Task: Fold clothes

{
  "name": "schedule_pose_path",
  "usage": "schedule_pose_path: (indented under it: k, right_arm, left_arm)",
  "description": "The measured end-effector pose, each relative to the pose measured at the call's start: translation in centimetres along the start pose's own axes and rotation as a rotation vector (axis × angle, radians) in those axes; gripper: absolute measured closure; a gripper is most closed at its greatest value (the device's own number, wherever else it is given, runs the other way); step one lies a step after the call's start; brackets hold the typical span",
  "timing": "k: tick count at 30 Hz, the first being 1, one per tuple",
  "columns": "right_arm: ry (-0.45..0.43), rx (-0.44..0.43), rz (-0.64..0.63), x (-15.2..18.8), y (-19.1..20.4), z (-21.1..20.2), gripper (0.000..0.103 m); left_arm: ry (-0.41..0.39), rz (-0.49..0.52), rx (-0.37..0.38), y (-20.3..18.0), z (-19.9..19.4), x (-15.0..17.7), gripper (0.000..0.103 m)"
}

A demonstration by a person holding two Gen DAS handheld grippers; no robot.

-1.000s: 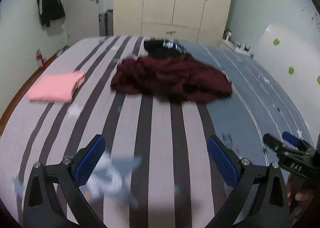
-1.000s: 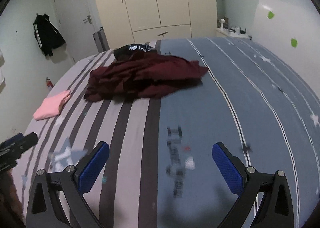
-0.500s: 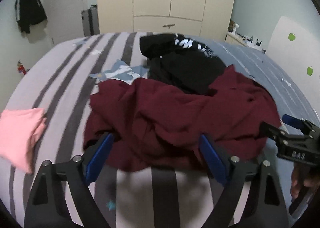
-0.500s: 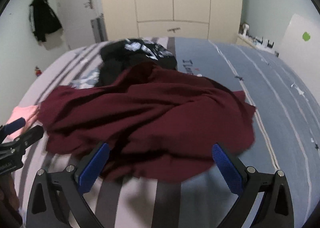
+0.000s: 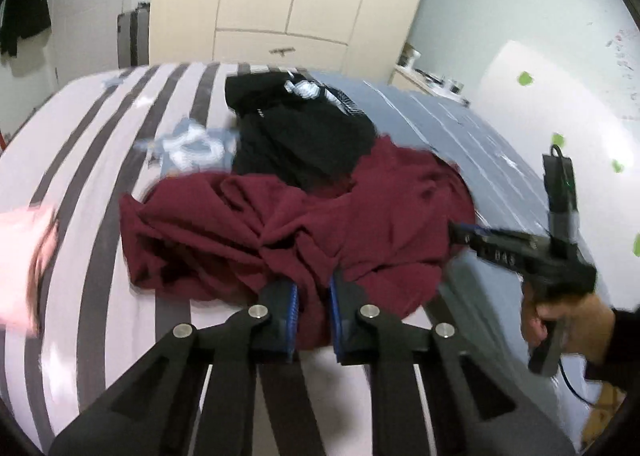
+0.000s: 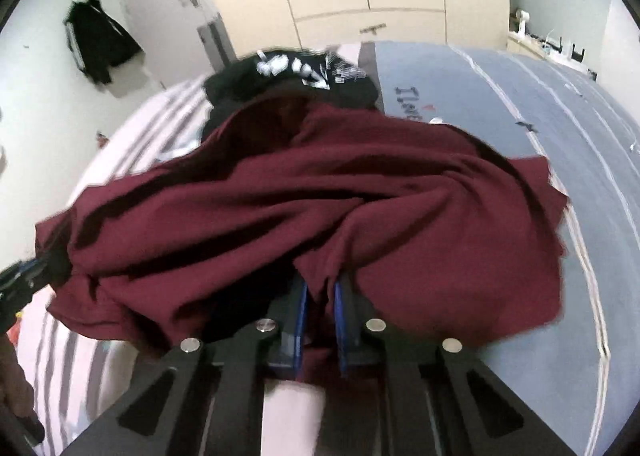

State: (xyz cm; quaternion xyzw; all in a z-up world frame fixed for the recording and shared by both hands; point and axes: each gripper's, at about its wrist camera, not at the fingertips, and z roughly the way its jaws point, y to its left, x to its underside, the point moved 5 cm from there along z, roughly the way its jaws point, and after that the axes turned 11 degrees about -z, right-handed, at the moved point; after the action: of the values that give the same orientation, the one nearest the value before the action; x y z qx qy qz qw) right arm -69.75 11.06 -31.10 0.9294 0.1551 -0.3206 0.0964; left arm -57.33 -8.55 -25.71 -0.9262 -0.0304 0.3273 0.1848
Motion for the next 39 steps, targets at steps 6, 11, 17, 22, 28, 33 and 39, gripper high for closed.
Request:
schedule_pose_path:
  k: [6, 11, 17, 22, 28, 33, 39]
  right_arm:
    - [0.109, -0.068, -0.002, 13.2, 2.4, -10.0, 0.098]
    - [0.322, -0.114, -0.023, 26.1, 5.6, -16.1, 0.098]
    - [0.366, -0.082, -0.050, 29.9, 6.8, -20.1, 0.089]
    - [0.244, -0.071, -0.087, 24.0, 7.6, -18.8, 0.052]
    - [0.122, -0.089, -0.081, 14.9, 9.2, -13.1, 0.042]
    - [0.221, -0.111, -0.025, 12.7, 9.7, -6.0, 0.041]
    - [0.227, -0.112, 0.008, 14.1, 8.8, -3.3, 0.092]
  left_arm:
    - [0.194, -0.095, -0.069, 0.1, -9.5, 14.4, 0.093]
    - [0.369, -0.207, -0.226, 2.2, -14.5, 26.2, 0.087]
    - [0.287, -0.320, -0.306, 4.3, -16.6, 26.5, 0.046]
    - [0.177, -0.331, -0.350, 7.0, -15.5, 23.0, 0.042]
    - [0.157, -0.422, -0.327, 12.8, -7.3, 17.5, 0.041]
    - [0.194, -0.356, -0.341, 13.9, -2.0, 15.6, 0.041]
    - [0.158, -0.219, -0.278, 12.1, -1.6, 14.2, 0.093]
